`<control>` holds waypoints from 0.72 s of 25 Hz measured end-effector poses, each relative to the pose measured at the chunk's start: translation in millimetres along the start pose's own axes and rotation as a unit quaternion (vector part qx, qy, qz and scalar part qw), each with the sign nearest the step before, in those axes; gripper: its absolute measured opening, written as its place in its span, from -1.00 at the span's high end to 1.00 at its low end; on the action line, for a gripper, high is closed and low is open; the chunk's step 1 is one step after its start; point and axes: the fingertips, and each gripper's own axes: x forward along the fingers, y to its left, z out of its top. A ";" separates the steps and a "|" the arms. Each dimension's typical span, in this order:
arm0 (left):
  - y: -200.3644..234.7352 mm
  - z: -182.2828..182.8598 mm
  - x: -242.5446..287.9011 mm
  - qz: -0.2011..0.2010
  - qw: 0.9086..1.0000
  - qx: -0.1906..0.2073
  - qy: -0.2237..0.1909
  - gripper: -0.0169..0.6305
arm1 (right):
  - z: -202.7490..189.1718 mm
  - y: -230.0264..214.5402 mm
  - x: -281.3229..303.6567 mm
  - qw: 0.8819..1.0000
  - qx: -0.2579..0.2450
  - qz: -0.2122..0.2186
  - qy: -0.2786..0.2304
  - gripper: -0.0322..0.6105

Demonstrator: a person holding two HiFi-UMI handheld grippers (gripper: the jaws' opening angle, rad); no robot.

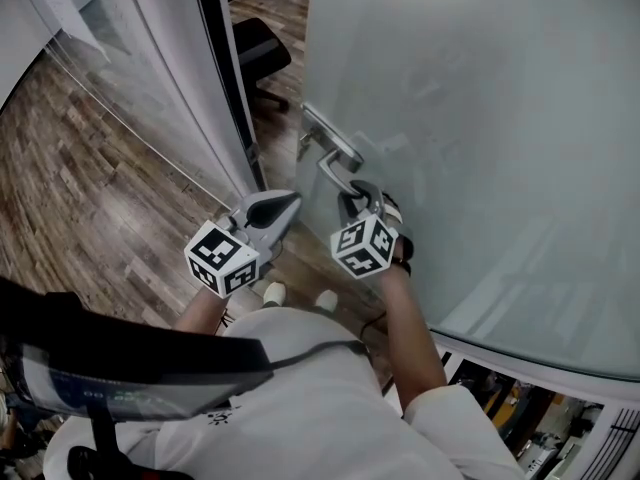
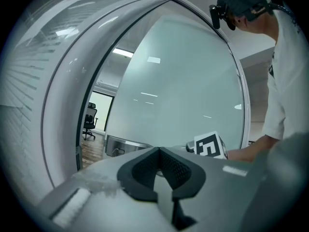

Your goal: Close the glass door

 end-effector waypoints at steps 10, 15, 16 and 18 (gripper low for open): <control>5.9 2.2 -22.9 0.018 1.000 0.005 -0.005 0.93 | 7.3 27.7 -15.5 1.000 -0.015 0.016 -0.011 0.57; 2.1 0.0 -36.8 0.020 1.000 0.005 -0.008 0.93 | 11.9 44.4 -24.8 0.999 -0.020 0.020 -0.017 0.56; -0.7 -1.9 -43.6 0.020 1.000 0.005 -0.009 0.93 | 13.5 51.0 -28.7 0.999 -0.021 0.020 -0.019 0.56; -5.7 -6.2 -58.0 0.020 1.000 0.005 -0.011 0.93 | 17.0 64.3 -35.9 0.999 -0.025 0.021 -0.022 0.56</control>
